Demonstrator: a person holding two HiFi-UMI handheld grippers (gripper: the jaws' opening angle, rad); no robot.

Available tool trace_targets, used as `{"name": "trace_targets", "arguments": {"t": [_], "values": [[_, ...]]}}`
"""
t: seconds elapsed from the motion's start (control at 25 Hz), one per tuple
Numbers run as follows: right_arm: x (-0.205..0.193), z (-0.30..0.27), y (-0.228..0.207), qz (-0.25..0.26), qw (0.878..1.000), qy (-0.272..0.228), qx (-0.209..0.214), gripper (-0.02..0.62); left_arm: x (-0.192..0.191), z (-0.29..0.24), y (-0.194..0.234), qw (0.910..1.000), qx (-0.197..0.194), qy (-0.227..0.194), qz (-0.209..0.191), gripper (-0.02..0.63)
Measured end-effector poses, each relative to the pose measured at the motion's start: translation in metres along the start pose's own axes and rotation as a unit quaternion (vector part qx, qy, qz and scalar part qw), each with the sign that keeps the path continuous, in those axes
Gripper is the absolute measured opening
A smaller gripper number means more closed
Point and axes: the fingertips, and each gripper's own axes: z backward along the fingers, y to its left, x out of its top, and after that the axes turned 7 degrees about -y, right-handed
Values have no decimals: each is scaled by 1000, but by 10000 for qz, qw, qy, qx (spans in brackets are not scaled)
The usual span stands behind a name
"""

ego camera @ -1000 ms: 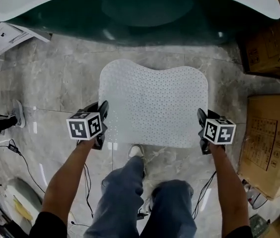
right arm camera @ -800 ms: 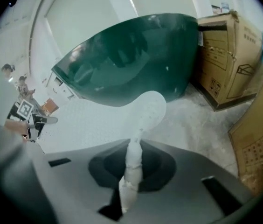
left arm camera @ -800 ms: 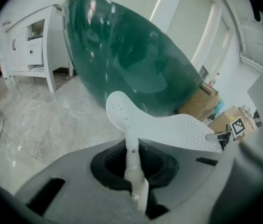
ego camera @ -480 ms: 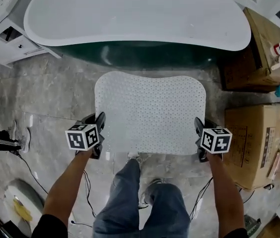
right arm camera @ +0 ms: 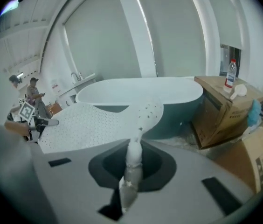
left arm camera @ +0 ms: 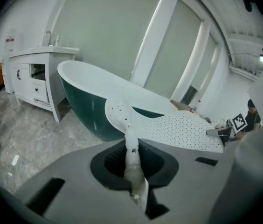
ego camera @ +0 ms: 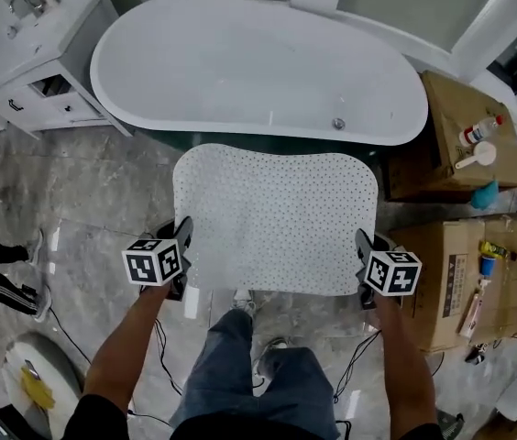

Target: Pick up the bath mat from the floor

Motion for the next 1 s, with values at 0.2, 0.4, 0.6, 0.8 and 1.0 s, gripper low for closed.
{"name": "trace_targets", "arguments": {"t": [0.2,0.4,0.6,0.8,1.0], "values": [[63,33,17,23,9991,-415,-113,25,66,29,-14,9994,-30,-341,-67,31],[117,66,38,28,9963,-796,-326,25,129,58,-30,9972,-150,-709,-163,31],[179,93,51,110,9885,-1394,-582,25,195,69,-45,9923,-246,-1178,-309,31],[232,121,67,206,9782,-1940,-709,25,246,83,-57,9861,-358,-1553,-469,31],[268,147,75,336,9670,-2417,-733,25,283,102,-74,9774,-339,-1950,-736,31]]}}
